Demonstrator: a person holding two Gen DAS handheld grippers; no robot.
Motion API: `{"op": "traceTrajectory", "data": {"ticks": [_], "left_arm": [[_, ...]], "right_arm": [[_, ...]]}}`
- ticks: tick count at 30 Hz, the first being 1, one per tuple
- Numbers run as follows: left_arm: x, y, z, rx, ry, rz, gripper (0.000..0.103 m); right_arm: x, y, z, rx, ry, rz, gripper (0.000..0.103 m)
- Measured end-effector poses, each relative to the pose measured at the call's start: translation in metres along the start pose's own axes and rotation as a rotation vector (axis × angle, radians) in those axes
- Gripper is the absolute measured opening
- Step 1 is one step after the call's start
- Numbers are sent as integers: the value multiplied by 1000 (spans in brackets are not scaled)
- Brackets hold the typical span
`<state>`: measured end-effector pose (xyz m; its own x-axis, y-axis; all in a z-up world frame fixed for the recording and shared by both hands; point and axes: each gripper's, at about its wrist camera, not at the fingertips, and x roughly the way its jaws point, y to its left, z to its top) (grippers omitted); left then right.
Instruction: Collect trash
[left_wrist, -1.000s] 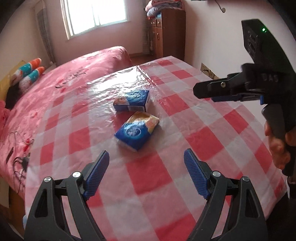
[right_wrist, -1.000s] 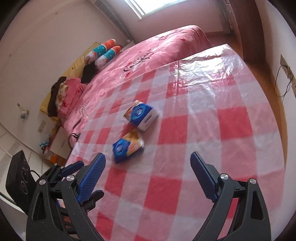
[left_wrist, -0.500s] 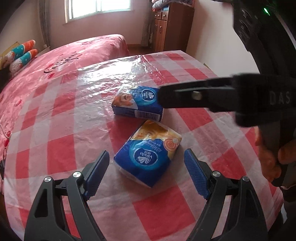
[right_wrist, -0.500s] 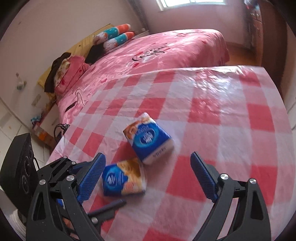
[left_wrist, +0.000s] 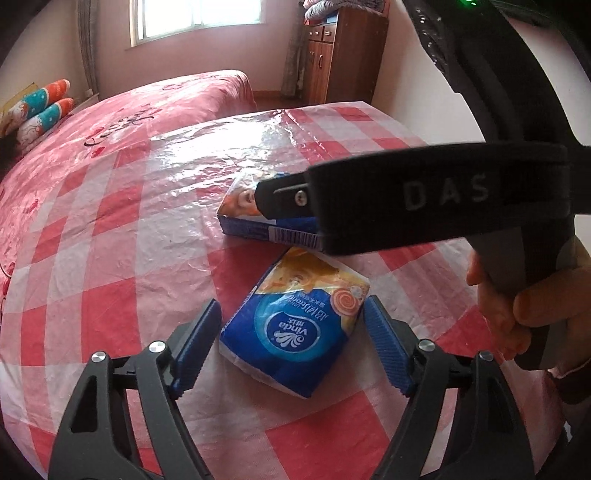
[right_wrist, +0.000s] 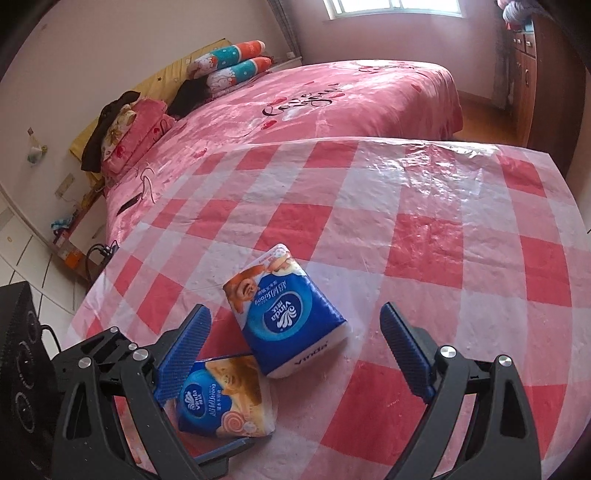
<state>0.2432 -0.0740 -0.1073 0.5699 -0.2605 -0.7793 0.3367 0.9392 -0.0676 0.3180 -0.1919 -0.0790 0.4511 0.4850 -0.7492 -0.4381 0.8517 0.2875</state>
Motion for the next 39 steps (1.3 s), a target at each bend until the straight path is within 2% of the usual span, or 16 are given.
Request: {"op": "traceTrajectory", "data": {"ticks": [2,8,14,26,39], "left_arm": [[0,-1,0,3,-8,11,75],[0,0,0,-1,-11,26,71],[-2,0,-1,-3,-12,32,69],[-2,0,-1,-4,-12,55,64],[-6,4,-5,-37,-20,74,53]], "right_arm": [[2,2,0,-12,-4,-14,91],[13,9,-4,-60,11,-62,78],[14,15,-6,-93,-7,-67,66],[13,17,-11,-113,-34,-71,63],[5,14,-18,-90,-49,-73,57]]}}
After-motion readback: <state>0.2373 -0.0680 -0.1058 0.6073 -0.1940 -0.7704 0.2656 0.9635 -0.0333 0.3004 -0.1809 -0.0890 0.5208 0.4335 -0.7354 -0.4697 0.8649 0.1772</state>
